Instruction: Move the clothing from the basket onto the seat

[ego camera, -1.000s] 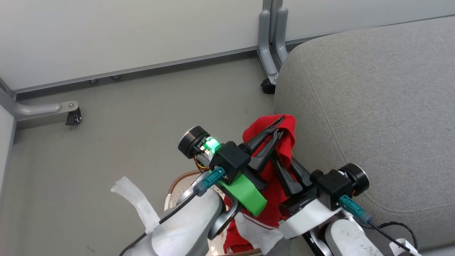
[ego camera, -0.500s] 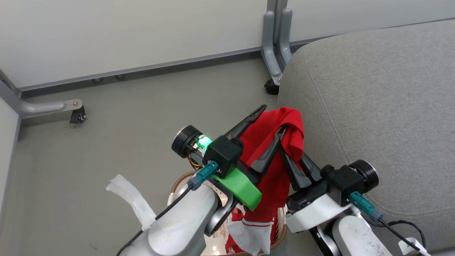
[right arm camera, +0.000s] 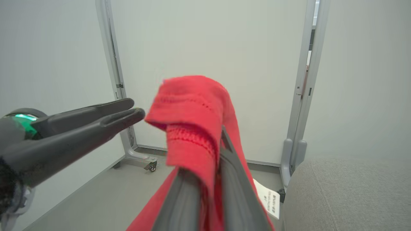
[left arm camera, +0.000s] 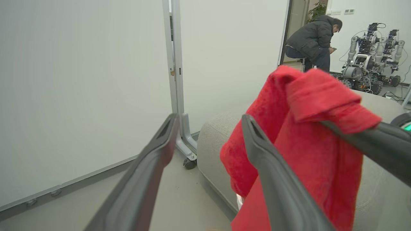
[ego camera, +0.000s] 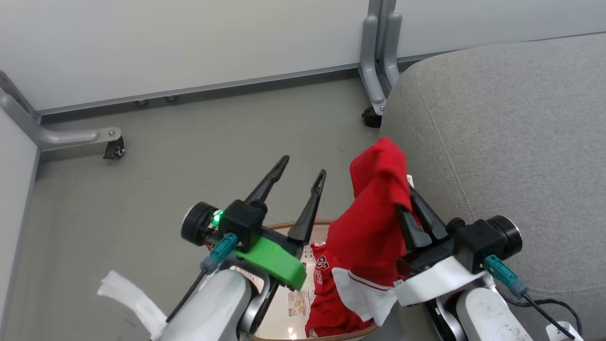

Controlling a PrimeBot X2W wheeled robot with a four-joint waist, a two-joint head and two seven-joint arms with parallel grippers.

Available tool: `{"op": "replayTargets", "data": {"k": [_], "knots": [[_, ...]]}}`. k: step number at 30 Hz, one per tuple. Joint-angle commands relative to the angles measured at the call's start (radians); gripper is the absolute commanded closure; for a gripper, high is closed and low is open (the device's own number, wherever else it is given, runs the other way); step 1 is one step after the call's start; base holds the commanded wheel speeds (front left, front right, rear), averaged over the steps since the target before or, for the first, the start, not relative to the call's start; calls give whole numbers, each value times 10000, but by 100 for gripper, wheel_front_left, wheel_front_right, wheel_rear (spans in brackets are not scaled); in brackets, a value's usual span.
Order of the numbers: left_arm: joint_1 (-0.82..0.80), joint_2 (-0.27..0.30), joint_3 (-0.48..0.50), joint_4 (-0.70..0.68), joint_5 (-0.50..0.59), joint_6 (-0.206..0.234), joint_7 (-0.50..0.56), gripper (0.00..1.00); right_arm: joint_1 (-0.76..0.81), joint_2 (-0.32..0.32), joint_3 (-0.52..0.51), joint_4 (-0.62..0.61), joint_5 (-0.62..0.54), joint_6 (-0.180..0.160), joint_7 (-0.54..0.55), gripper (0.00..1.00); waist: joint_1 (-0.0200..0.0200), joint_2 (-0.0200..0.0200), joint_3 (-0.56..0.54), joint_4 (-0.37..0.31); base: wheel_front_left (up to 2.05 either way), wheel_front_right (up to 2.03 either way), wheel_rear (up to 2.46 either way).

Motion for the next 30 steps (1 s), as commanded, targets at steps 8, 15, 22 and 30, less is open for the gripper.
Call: {"op": "replayTargets", "data": {"k": [8, 15, 22, 30], "knots": [[1585, 448, 1551, -1093, 351, 509, -16, 0, 319, -21, -325, -211, -32, -15, -31, 100, 0, 0, -102, 294, 0, 0, 0], [2726, 414, 2711, -1663, 851, 473, -15, 0, 467, -21, -567, -446, -27, -15, -31, 100, 0, 0, -153, 509, 0, 0, 0], [3529, 181, 3594, -1815, 1306, 287, -15, 0, 549, -19, -874, -906, -153, -15, -31, 100, 0, 0, -123, 394, 0, 0, 0], [3767, -96, 4139, -1764, 1649, -86, -13, 0, 578, -19, -1273, -1620, -419, -15, -33, 100, 0, 0, 9, -452, 0, 0, 0]]}}
